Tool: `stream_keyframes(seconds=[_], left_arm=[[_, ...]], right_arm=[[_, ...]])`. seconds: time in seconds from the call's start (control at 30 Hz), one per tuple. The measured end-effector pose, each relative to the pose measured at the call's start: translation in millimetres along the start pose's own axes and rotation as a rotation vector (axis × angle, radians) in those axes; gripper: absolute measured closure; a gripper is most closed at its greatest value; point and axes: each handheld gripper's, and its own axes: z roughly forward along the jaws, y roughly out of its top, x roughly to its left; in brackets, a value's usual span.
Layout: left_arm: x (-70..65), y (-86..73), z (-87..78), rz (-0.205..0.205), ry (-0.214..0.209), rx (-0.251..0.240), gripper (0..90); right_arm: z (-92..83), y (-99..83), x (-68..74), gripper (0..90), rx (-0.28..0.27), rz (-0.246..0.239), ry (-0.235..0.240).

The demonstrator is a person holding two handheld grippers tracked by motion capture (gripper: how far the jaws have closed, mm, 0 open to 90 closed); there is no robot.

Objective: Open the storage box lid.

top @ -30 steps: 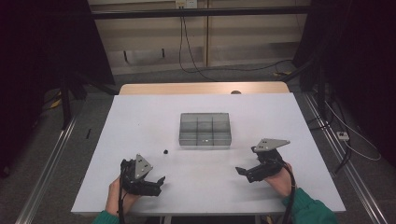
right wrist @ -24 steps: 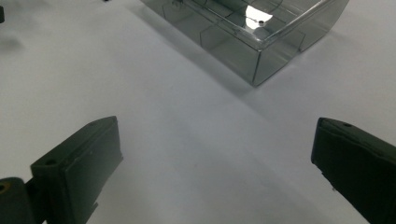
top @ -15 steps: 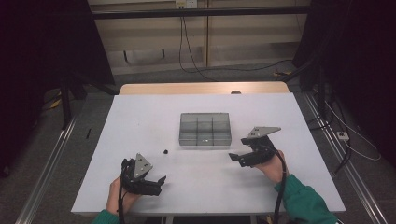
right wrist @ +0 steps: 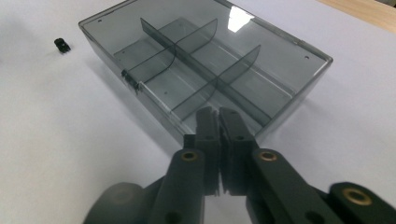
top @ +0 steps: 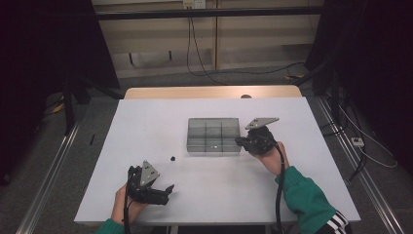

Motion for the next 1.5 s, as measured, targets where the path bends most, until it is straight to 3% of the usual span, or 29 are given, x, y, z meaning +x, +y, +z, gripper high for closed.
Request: stream_keyframes(seconds=[0.7, 1.23, 1.3, 1.5], left_arm=[[0.5, 1.0, -2.0, 0.008, 0.0, -0.003, 1.4], [0.3, 2.9, 0.2, -0.003, 0.002, -0.024, 1.4], [0.7, 3.4, -0.8, 0.015, 0.002, -0.015, 1.4], [0.4, 2.9, -0.7, 0.014, 0.004, -0.017, 1.4]], right_arm=[[35.9, 48.3, -8.6, 90.0, -0.019, -0.006, -0.032], [55.1, 74.1, -23.2, 90.0, -0.016, 0.028, -0.053], [57.8, 77.9, -24.2, 90.0, -0.016, 0.033, -0.054], [70.4, 86.6, -24.8, 90.0, -0.002, 0.042, -0.06]])
